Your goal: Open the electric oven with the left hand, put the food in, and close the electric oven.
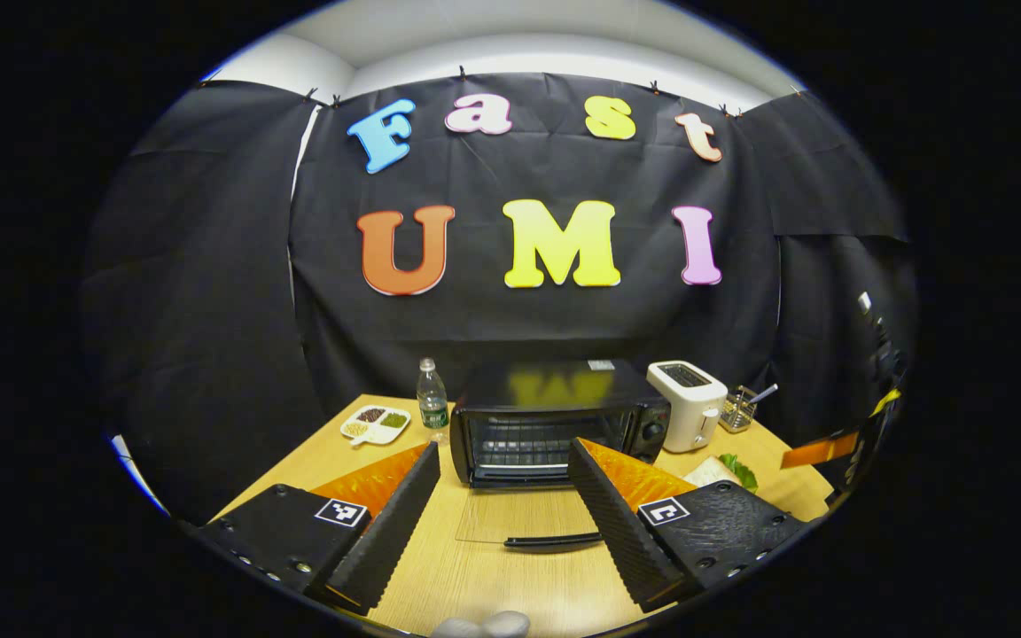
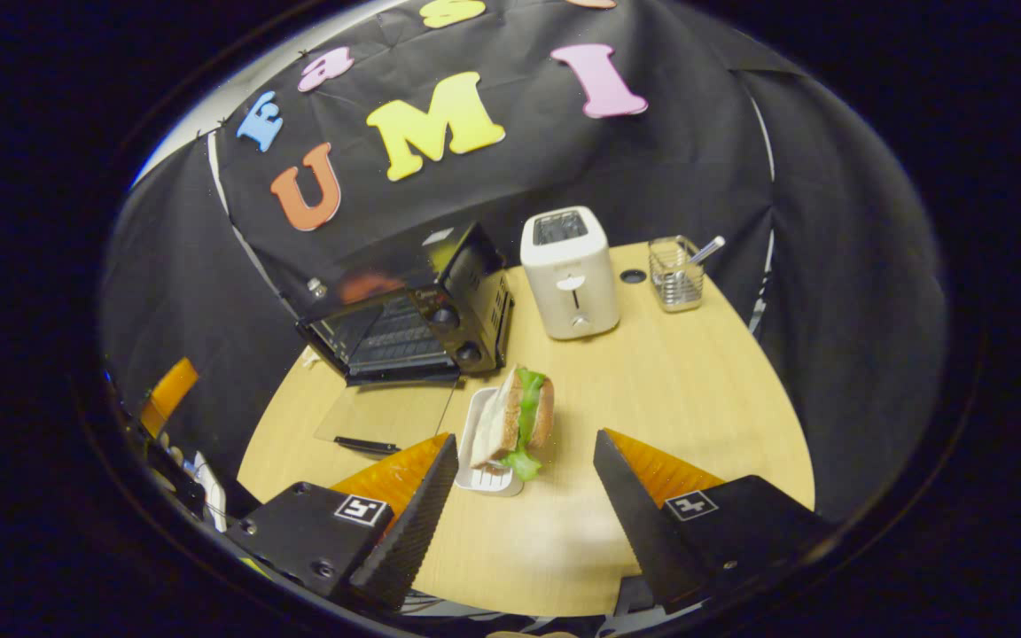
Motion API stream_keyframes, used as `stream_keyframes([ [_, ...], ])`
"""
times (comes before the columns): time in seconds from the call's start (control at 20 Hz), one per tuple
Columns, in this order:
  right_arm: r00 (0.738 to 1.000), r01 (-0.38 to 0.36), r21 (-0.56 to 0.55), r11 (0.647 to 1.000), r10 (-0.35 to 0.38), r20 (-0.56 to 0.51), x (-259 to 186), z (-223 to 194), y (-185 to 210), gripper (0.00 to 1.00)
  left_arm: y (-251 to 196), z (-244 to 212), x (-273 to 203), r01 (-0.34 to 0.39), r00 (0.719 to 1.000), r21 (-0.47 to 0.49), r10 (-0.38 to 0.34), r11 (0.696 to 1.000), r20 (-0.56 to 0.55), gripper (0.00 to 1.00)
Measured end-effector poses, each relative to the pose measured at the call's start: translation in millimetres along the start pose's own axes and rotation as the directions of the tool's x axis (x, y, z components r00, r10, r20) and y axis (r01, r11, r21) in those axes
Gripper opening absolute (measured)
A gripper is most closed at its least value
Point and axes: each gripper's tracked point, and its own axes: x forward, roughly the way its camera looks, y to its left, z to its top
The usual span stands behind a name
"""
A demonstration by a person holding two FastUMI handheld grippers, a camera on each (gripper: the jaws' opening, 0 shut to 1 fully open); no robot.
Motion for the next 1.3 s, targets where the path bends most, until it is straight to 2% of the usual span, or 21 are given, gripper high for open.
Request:
stream_keyframes([
  [0.2,0.995,-0.066,0.002,0.998,0.066,-0.078,47.4,2.3,-6.1,0.98,1.7,46.3,-21.9,-0.047,0.996,0.029,0.044,0.998,0.080,0.95],
  [0.25,0.992,-0.078,0.013,0.997,0.079,-0.102,58.7,2.4,-7.2,0.87,0.0,54.3,-25.9,-0.056,0.994,0.029,0.053,0.998,0.092,0.95],
  [0.3,0.988,-0.090,0.027,0.996,0.093,-0.120,66.9,1.5,-9.4,0.98,-1.9,58.3,-28.6,-0.065,0.993,0.024,0.062,0.998,0.098,0.88],
  [0.35,0.985,-0.099,0.041,0.994,0.104,-0.137,74.0,2.1,-11.0,0.86,-3.7,62.5,-30.1,-0.073,0.992,0.018,0.071,0.997,0.100,0.89],
  [0.4,0.981,-0.114,0.052,0.992,0.120,-0.152,81.8,2.9,-9.3,0.98,-3.9,64.7,-31.0,-0.084,0.991,0.014,0.082,0.996,0.102,0.89],
  [0.55,0.968,-0.156,0.091,0.984,0.170,-0.183,98.1,5.1,-4.1,0.93,-5.3,67.2,-32.0,-0.111,0.989,0.011,0.109,0.994,0.100,0.89],
  [0.7,0.951,-0.178,0.137,0.974,0.207,-0.231,106.2,-3.8,0.5,0.74,-5.7,69.0,-32.0,-0.137,0.986,0.020,0.135,0.990,0.094,0.89],
  [0.75,0.952,-0.179,0.152,0.972,0.210,-0.222,108.0,-1.9,1.8,0.80,-4.2,70.0,-32.8,-0.151,0.985,0.025,0.148,0.988,0.094,0.89],
  [0.8,0.950,-0.185,0.163,0.969,0.219,-0.223,106.1,0.0,4.2,0.48,-3.0,69.5,-33.6,-0.162,0.983,0.028,0.158,0.986,0.090,0.89],
  [0.85,0.944,-0.196,0.161,0.967,0.231,-0.234,102.6,-0.2,5.4,0.48,0.2,66.5,-36.1,-0.182,0.981,0.028,0.179,0.983,0.081,0.89],
  [0.9,0.944,-0.203,0.149,0.968,0.234,-0.234,101.5,-1.2,8.1,0.42,3.6,66.0,-38.1,-0.199,0.977,0.019,0.197,0.980,0.078,0.88],
  [1.0,0.949,-0.203,0.129,0.971,0.228,-0.219,94.9,2.5,9.9,0.40,5.6,62.5,-43.6,-0.220,0.973,0.010,0.219,0.975,0.076,0.89],
  [1.05,0.951,-0.209,0.119,0.971,0.230,-0.206,89.1,8.1,12.7,0.39,9.2,57.6,-45.0,-0.226,0.972,0.015,0.224,0.974,0.072,0.95],
  [1.1,0.956,-0.208,0.116,0.971,0.227,-0.184,81.9,13.6,17.4,0.31,10.4,56.0,-46.1,-0.223,0.973,0.020,0.221,0.975,0.072,0.95],
  [1.15,0.960,-0.210,0.116,0.971,0.227,-0.162,74.7,20.8,23.0,0.39,11.6,53.7,-47.4,-0.214,0.975,0.025,0.212,0.976,0.071,0.95],
  [1.3,0.972,-0.209,0.163,0.964,0.223,-0.073,51.4,36.3,49.5,0.39,20.4,48.6,-49.6,-0.184,0.981,0.041,0.181,0.982,0.075,0.95],
])
